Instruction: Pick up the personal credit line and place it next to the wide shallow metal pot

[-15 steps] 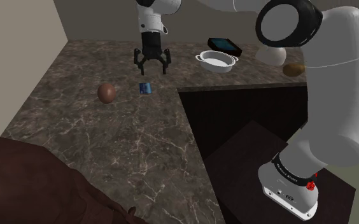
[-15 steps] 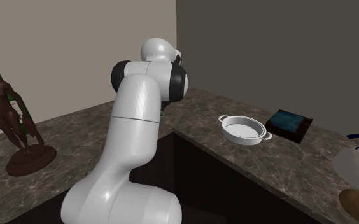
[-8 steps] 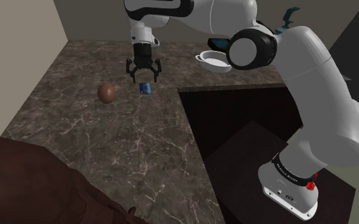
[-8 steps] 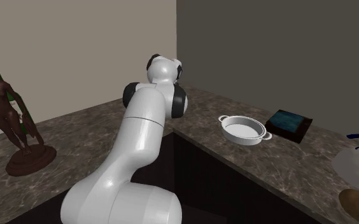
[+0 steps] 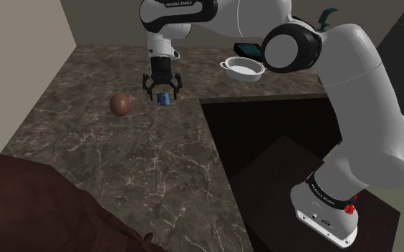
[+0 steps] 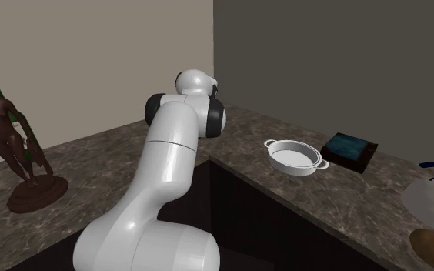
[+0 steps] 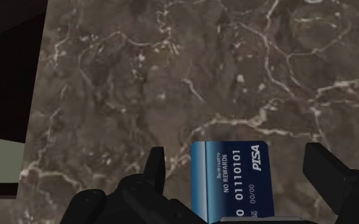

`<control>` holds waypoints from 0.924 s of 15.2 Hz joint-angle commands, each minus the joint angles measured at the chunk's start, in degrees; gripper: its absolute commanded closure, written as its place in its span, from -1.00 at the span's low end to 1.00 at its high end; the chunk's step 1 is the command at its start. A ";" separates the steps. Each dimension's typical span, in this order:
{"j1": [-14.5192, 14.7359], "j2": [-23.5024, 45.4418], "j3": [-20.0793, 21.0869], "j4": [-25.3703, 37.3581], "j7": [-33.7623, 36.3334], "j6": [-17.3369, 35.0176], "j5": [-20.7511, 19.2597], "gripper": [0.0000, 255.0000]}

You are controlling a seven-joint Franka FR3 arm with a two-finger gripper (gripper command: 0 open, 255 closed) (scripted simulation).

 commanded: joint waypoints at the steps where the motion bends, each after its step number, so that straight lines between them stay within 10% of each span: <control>1: -0.01 -0.17 0.00 -0.33 -0.04 0.17 0.01 -1.00; 4: 0.00 -0.15 0.00 -0.29 -0.04 0.15 0.01 -1.00; 5: 0.00 -0.15 0.00 -0.29 -0.04 0.15 0.01 1.00; 14: 0.00 -0.17 0.00 -0.33 -0.04 0.17 0.01 1.00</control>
